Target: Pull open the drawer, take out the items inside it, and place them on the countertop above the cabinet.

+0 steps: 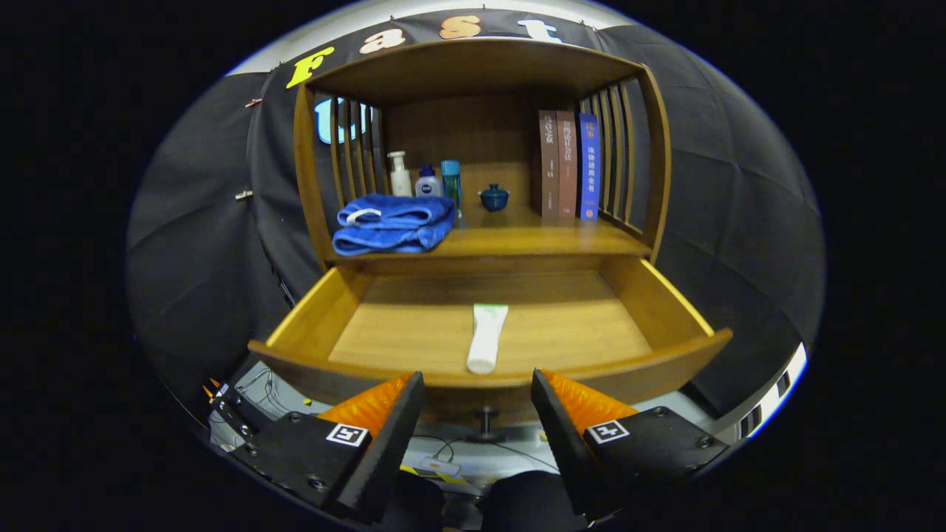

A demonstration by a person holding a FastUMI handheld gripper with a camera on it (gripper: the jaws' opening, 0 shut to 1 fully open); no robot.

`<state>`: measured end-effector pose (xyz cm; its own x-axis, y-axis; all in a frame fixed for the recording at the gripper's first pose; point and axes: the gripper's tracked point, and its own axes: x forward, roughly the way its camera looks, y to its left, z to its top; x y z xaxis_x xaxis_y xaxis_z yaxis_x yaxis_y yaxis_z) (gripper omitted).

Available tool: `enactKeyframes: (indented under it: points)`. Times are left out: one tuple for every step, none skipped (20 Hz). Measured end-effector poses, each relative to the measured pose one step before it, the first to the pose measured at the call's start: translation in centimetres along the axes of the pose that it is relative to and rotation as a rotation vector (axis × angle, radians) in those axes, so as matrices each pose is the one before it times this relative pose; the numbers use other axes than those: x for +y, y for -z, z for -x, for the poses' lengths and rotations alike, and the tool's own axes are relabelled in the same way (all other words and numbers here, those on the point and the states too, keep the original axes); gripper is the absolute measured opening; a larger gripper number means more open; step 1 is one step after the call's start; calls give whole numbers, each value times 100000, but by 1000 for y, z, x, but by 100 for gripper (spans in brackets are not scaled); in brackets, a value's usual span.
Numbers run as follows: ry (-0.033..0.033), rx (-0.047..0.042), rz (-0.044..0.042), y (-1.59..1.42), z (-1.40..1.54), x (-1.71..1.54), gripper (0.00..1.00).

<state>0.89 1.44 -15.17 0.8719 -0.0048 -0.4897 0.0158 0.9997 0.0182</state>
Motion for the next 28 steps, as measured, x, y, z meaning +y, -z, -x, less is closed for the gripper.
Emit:
enactKeyframes:
  points:
    - [-667, -779, -782, -1716, -936, 127, 92]
    - [-198, 100, -434, -1408, -1142, 181, 92]
    - [533, 1042, -36, -1025, -1197, -220, 91]
    - [512, 2084, -592, -775, -1215, -98, 92]
    - [-51, 1613, -1099, -791, -1347, 75, 92]
    - [111, 2111, -1465, -544, -1472, 71, 92]
    - [322, 2976, -807, -230, -1501, -126, 92]
    - [709, 3486, -628, 109, -1474, -20, 92]
    - [1314, 4580, -244, 279, -1677, -276, 92]
    - [259, 3680, -170, 241, -1247, -63, 93]
    - [585, 3918, 22, 352, -1321, 18, 94]
    - [742, 3611, 188, 238, -1219, -92, 95]
    - [793, 3274, 631, 234, -1115, -118, 95]
    - [343, 3255, 384, 285, -958, 18, 95]
    - [610, 3245, -171, 366, -772, 11, 95]
    - [751, 3143, -578, 262, -797, -73, 95]
    - [1377, 4424, -961, 538, -672, -319, 95]
    - [-666, 3310, -1892, 233, -594, 94, 95]
    - [-533, 2904, -1987, 193, -658, -59, 95]
    - [561, 3263, -1584, 351, -638, -248, 96]
    - [1139, 3708, -1211, 370, -606, -340, 96]
    - [1285, 2833, -937, 220, -609, -396, 96]
    - [1654, 2503, -392, 314, -533, -487, 96]
    - [1174, 2414, 350, 472, -598, -310, 96]
    - [822, 2192, 630, 376, -547, -128, 92]
    - [828, 1602, 685, 245, -253, -141, 87]
    - [-538, 1329, 273, 311, -456, 79, 83]
    - [270, 650, 199, -172, 2, -46, 79]
